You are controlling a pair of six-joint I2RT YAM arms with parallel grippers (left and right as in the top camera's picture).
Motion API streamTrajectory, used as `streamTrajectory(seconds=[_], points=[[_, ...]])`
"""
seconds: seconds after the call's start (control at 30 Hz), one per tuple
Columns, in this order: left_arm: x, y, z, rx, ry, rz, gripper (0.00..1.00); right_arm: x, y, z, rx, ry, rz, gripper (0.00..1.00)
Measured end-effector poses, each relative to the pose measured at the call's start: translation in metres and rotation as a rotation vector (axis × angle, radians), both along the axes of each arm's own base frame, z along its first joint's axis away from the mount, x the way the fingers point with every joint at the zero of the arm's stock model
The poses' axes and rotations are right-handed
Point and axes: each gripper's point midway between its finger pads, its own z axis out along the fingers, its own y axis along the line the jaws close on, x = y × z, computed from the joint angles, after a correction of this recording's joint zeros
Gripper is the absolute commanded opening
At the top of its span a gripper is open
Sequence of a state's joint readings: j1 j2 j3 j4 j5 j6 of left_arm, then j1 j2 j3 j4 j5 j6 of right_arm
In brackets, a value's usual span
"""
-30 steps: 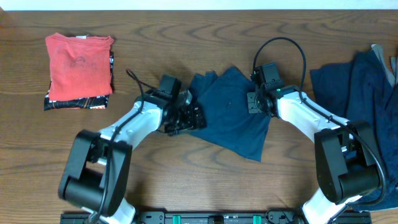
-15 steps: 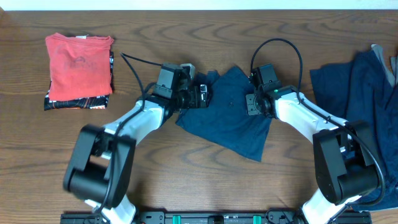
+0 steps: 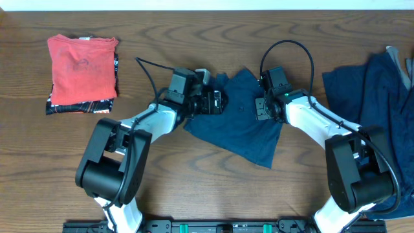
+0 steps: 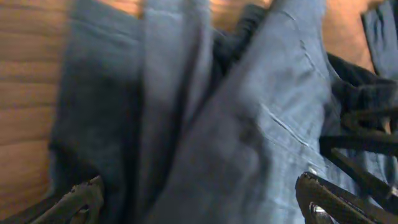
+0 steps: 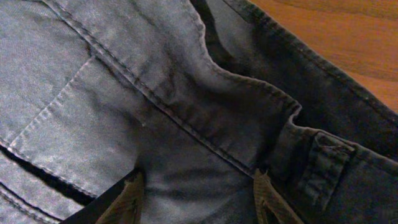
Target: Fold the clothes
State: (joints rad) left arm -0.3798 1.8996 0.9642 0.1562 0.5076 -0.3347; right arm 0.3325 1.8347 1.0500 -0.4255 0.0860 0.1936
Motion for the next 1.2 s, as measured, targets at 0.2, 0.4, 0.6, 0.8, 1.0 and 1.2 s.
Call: streamTrajectory(seconds=[0.2, 0.4, 0.6, 0.8, 1.0, 1.2], points=[[-0.007, -0.017, -0.003, -0.009, -0.001, -0.048, 0.81, -0.002, -0.001, -0.001, -0.003, 0.007, 0.000, 0.56], [-0.007, -0.020, -0.006, -0.019, 0.000, -0.063, 0.43, -0.002, -0.001, -0.001, -0.004, 0.009, 0.000, 0.55], [-0.009, -0.026, -0.006, -0.055, -0.003, -0.095, 0.06, -0.007, -0.003, -0.001, -0.013, 0.031, 0.000, 0.58], [0.003, -0.010, 0.013, -0.086, -0.027, -0.064, 0.06, -0.016, -0.006, 0.039, -0.009, 0.030, 0.000, 0.71], [0.055, 0.096, 0.084, -0.056, -0.141, 0.211, 0.06, 0.005, -0.019, 0.149, 0.069, -0.232, -0.044, 0.70], [0.097, 0.237, 0.167, -0.009, -0.349, 0.533, 0.06, -0.009, -0.036, 0.190, 0.085, -0.311, -0.075, 0.69]])
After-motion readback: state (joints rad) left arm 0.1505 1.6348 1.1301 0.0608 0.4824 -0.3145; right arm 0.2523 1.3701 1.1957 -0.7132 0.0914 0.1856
